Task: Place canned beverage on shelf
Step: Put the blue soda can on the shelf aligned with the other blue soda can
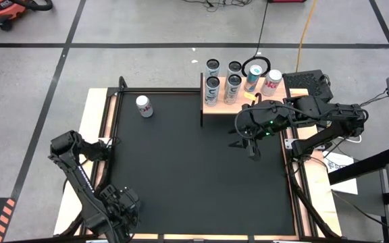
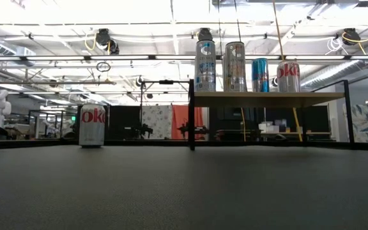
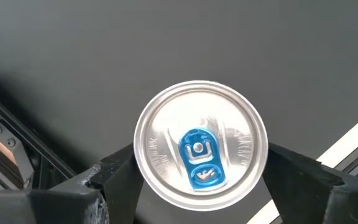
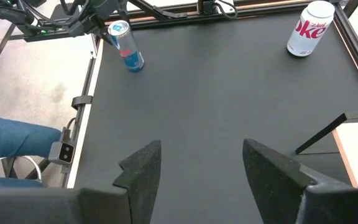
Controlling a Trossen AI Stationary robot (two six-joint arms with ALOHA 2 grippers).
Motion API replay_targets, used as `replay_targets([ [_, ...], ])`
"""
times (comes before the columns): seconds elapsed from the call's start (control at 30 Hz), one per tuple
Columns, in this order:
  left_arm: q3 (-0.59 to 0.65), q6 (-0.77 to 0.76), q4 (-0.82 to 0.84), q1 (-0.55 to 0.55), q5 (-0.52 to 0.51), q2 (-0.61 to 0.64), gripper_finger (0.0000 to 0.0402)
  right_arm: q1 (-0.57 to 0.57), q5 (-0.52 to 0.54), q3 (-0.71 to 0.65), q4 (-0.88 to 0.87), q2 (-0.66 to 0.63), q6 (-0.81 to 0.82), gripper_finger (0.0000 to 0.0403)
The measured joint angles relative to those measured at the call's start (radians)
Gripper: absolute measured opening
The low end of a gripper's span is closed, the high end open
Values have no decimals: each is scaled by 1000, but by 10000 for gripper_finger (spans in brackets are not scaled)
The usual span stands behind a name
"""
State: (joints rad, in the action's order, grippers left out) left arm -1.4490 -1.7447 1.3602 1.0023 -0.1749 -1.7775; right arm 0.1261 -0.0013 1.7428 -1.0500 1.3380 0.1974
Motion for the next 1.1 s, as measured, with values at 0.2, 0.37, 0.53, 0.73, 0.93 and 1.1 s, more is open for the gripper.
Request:
replay_targets([
  [0.2, 0, 8, -1, 0, -2, 0, 296, 0, 0, 0, 0, 0, 0, 206],
  [0.37, 0, 34, -6, -10, -5, 0, 267, 0, 0, 0, 0, 0, 0, 206],
  [0.53, -1, 107, -14, -33, -10, 1, 211, 0, 0, 0, 0, 0, 0, 206],
  [0.73, -2, 184, -19, -69, -4, 3, 204, 0, 0, 0, 0, 0, 0, 206],
  [0.93, -3, 183, -19, -72, -12, 3, 212, 0, 0, 0, 0, 0, 0, 206],
  [1.1, -3, 186, -18, -77, -38, 8, 210, 0, 0, 0, 0, 0, 0, 206],
])
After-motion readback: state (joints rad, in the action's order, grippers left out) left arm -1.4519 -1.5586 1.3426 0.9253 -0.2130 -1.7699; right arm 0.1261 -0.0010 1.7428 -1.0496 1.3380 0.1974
